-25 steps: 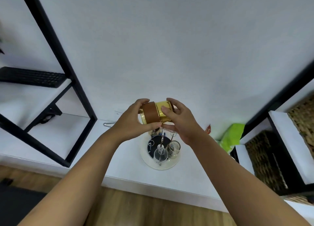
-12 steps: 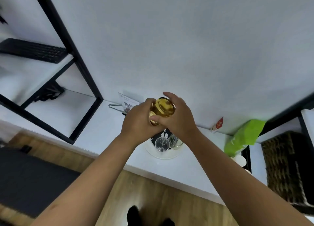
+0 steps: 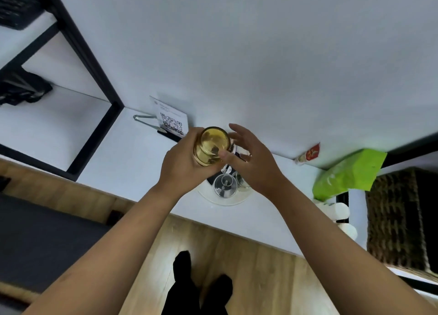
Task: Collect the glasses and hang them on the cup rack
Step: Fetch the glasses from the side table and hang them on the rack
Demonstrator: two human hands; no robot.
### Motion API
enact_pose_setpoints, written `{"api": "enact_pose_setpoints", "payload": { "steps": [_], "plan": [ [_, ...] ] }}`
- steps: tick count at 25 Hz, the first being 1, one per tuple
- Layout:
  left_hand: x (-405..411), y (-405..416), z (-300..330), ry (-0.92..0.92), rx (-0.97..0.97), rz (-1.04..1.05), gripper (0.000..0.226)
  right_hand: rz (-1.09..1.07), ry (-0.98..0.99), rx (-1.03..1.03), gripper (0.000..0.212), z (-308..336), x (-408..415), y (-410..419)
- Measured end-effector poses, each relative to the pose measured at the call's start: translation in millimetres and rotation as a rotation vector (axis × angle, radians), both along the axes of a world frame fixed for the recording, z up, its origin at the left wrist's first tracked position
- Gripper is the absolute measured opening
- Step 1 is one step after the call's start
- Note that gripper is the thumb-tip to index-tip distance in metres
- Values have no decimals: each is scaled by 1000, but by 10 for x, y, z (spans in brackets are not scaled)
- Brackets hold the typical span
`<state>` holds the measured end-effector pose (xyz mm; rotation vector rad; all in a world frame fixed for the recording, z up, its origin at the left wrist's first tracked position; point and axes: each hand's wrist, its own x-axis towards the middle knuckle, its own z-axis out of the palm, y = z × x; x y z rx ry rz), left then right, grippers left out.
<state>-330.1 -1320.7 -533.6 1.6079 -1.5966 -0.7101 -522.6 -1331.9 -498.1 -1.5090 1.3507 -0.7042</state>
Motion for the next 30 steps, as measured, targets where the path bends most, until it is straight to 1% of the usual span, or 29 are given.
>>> {"api": "enact_pose_setpoints", "payload": {
  "steps": [3, 6, 9, 11, 17, 20, 23, 30],
  "plan": [
    [-16, -9, -210, 59, -3, 10, 72, 6, -35, 4, 55, -207, 27, 19],
    [-12, -11, -446, 87, -7, 28, 71, -69, -20, -42, 49, -402, -1, 34],
    [18, -45, -683, 90, -28, -6, 76, -121, 103, -44, 56, -588, -80, 8],
    [23, -83, -834, 68, -51, -34, 75, -114, 174, -44, 63, -714, -129, -2],
    [11, -140, -1208, 49, 13, -49, 80, -2, 458, -1, 97, -1077, -219, 38],
    [-1, -136, -1317, 64, 46, -63, 78, 13, 476, 12, 107, -1247, -210, 71],
    [28, -139, -1391, 43, 57, -67, 78, 12, 486, 14, 111, -1388, -211, 72],
    [74, -242, -1576, 42, 103, -97, 78, 59, 532, -32, 107, -1581, -135, -21]
  ]
}}
